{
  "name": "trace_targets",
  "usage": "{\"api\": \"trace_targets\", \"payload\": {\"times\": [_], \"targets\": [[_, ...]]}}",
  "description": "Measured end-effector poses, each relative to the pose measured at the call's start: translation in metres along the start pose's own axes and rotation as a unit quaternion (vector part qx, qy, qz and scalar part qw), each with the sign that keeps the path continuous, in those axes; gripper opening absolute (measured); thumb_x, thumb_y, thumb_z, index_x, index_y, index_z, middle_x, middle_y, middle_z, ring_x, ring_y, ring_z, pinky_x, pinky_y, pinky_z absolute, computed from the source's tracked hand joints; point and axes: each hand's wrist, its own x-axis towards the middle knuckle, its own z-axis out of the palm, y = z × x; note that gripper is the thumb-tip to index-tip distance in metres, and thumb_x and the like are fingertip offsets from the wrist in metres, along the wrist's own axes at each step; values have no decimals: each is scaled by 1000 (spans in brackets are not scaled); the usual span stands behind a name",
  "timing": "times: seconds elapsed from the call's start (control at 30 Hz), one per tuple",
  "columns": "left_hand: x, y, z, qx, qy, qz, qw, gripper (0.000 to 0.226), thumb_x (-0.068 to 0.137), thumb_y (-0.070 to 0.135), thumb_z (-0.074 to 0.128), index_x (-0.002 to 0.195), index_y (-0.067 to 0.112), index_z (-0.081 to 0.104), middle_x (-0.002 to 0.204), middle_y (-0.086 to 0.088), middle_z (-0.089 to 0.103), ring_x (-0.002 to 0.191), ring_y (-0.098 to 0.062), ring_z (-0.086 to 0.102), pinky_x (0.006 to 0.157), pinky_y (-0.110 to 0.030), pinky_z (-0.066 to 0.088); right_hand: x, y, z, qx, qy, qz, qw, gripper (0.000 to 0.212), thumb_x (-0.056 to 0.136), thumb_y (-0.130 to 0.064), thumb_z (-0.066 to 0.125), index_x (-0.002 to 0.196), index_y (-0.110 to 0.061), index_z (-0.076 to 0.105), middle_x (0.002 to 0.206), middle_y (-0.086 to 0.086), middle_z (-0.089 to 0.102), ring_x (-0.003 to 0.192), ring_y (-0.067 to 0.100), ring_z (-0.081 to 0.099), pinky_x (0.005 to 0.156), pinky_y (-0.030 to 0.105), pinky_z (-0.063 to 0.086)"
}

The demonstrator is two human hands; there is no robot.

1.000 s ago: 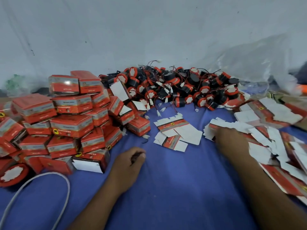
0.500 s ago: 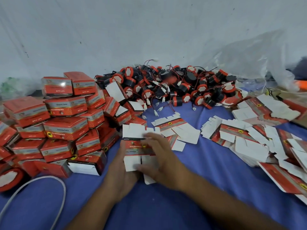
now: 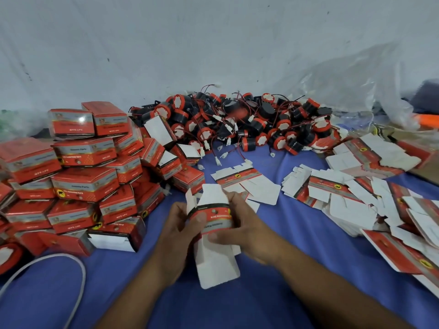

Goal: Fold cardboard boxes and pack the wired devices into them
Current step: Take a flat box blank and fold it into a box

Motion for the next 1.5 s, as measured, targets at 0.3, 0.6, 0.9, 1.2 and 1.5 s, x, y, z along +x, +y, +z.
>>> {"api": "trace_targets", "payload": {"times": [0.3,0.6,0.9,1.2,1.5], "targets": [[2,-14,-8,105,0,52,993,47,92,37,66,134,48,46,130,8,64,115,-17,65,83,-29,58,1,3,8,-93,155,-150,972,59,93,-7,69,139,-30,41,135,-10,52,117,13,62,85,23,55],[-1,-17,-6,107,-41,43,992,46,92,48,59,137,42,54,137,6,61,124,-17,59,97,-36,51,7,5,7,-31,176,-80,981,10,87,-41,74,97,-42,76,145,-8,51,122,21,61,100,50,52],[-7,-12,5,203,-9,102,974,34,90,59,49,106,36,69,105,-2,71,100,-22,68,83,-37,58,1,6,7,-80,194,-200,957,24,94,-20,63,117,-20,56,123,-6,60,101,20,67,81,40,58],[-13,0,9,284,80,223,929,76,86,46,64,151,29,29,135,15,58,124,-11,57,96,-27,51,1,0,15,-13,125,-179,976,31,101,-34,52,127,-44,62,136,-16,59,133,10,51,105,25,44],[-14,7,9,415,43,291,861,41,85,42,62,110,9,62,127,8,59,115,-5,57,83,-17,49,-2,1,13,67,92,-149,982,19,100,-25,51,107,-24,69,147,4,52,132,25,52,104,41,45]]}}
